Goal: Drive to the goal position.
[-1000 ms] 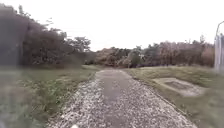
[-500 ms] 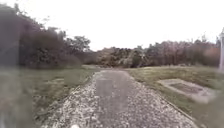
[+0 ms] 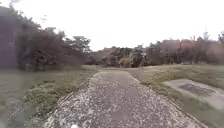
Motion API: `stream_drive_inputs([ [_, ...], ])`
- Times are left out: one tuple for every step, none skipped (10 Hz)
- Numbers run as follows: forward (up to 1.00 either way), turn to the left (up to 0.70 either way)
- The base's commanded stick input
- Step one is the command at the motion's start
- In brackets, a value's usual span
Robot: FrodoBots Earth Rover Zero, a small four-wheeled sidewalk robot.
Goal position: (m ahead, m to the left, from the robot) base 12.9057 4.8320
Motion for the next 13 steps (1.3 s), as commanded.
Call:
stream_drive_inputs([
  [1.00, 0.00],
  [1.00, 0.00],
  [1.00, 0.00],
  [1.00, 0.00],
  [1.00, 0.00],
  [1.00, 0.00],
  [1.00, 0.00],
  [1.00, 0.00],
  [1.00, 0.00],
  [1.00, 0.00],
  [1.00, 0.00],
  [1.00, 0.00],
  [1.00, 0.00],
])
